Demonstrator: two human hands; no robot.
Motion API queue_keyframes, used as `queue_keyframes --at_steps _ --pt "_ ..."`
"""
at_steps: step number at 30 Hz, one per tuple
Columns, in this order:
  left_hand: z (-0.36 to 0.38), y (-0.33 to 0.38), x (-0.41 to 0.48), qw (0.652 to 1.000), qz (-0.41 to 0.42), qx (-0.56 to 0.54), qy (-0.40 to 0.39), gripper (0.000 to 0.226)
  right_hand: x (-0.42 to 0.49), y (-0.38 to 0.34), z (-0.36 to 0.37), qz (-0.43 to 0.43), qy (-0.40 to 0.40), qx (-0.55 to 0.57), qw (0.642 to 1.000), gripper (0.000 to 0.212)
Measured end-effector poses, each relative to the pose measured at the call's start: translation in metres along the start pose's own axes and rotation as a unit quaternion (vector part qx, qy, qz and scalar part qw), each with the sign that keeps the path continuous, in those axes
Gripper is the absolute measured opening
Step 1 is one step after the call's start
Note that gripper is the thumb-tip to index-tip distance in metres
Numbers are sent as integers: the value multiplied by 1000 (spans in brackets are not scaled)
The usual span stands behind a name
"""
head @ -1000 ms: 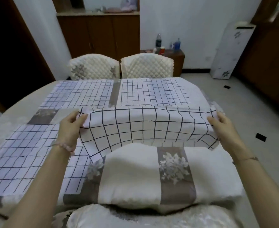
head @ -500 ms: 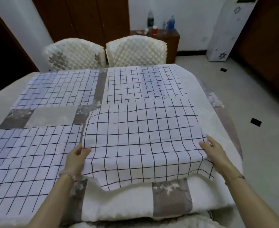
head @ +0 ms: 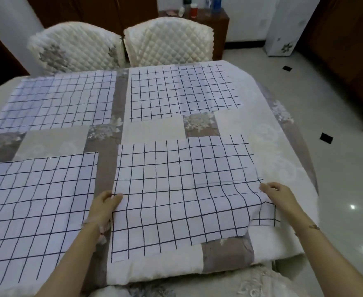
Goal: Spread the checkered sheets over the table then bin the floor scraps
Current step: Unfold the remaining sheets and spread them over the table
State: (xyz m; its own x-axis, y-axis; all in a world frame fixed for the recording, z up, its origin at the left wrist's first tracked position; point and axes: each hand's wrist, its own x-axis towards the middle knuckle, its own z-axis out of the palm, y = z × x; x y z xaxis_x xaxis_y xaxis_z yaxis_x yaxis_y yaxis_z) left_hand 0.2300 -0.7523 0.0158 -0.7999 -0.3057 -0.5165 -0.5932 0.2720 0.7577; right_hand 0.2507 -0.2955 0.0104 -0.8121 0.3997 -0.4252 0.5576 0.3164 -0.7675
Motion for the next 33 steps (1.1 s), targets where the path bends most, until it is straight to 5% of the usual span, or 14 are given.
queue_keyframes --at_steps 8,20,27,31,33 --pt "-28 -29 -27 997 -17 -13 -74 37 -30 24 -8 37 29 52 998 19" --pt "-32 -44 -41 999 1 -41 -8 37 -46 33 -4 0 116 -37 992 23" --pt "-44 -32 -41 997 -14 -53 -62 32 -42 23 -1 -2 127 -59 990 29" --pt "-36 -38 -41 999 -5 37 -37 26 -47 26 5 12 95 -94 991 33" --pt "-28 -32 -39 988 80 129 43 14 -51 24 8 6 106 -112 988 33"
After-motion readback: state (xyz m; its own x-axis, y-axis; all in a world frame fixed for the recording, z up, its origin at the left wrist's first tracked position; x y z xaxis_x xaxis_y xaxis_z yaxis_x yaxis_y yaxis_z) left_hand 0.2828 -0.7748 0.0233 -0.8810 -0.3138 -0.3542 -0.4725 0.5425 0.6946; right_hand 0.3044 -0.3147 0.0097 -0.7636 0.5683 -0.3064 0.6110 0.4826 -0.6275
